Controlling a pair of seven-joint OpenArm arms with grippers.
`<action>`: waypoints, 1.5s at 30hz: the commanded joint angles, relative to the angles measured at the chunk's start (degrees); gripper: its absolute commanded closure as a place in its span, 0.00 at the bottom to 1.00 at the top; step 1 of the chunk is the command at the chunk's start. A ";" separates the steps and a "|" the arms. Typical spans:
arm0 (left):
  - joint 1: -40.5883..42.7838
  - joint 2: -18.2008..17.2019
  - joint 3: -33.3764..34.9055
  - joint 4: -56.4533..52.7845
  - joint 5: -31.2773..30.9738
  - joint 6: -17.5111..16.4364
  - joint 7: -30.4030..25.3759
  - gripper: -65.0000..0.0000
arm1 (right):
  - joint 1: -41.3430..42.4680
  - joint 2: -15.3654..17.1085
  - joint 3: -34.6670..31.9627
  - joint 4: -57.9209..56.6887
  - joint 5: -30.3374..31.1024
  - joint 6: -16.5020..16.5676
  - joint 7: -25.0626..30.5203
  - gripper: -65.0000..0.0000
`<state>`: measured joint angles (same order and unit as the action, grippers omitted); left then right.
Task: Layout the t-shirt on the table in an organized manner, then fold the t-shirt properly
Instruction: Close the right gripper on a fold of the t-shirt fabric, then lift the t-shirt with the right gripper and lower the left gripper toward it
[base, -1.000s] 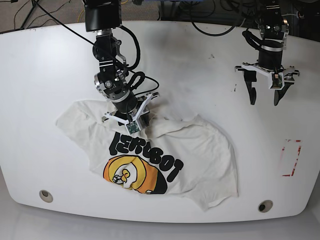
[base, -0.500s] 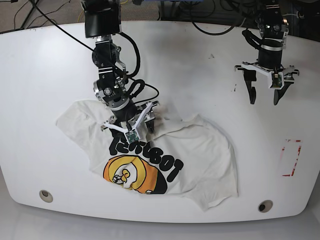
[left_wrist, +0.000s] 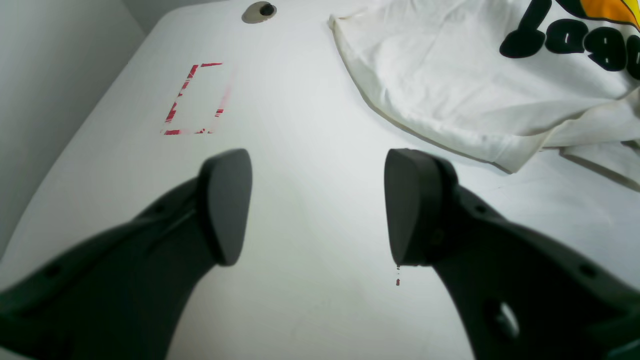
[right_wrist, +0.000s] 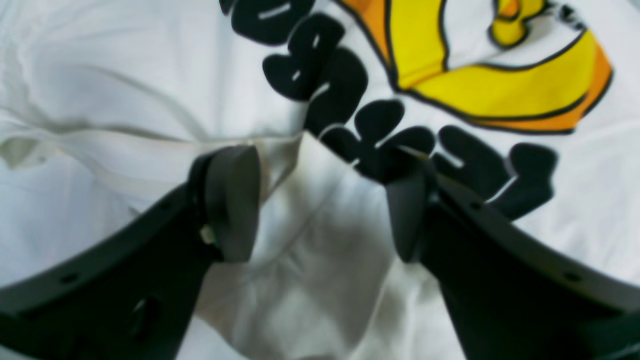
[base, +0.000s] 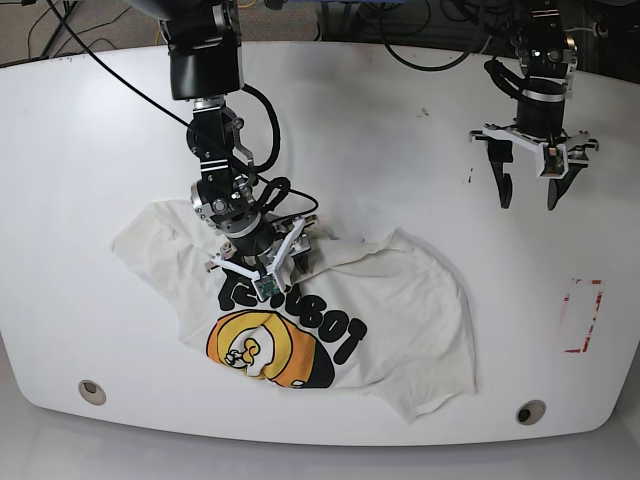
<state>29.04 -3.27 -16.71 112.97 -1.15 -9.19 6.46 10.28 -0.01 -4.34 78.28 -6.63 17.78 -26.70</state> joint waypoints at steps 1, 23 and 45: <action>0.02 -0.38 -0.04 1.01 -0.22 0.18 -1.67 0.42 | 2.24 -0.03 0.16 -0.70 0.35 -0.15 1.42 0.41; 0.55 -0.20 0.23 1.01 -0.22 0.18 -1.58 0.42 | -5.14 1.02 0.16 7.92 0.44 0.11 5.12 1.00; 1.60 -2.05 16.05 -1.45 -0.39 0.09 3.87 0.41 | -0.83 1.20 -0.19 32.18 0.35 0.20 1.51 1.00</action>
<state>30.65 -5.17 -1.48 110.67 -1.17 -8.99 11.66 6.55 1.15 -4.56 108.77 -6.70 18.13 -27.18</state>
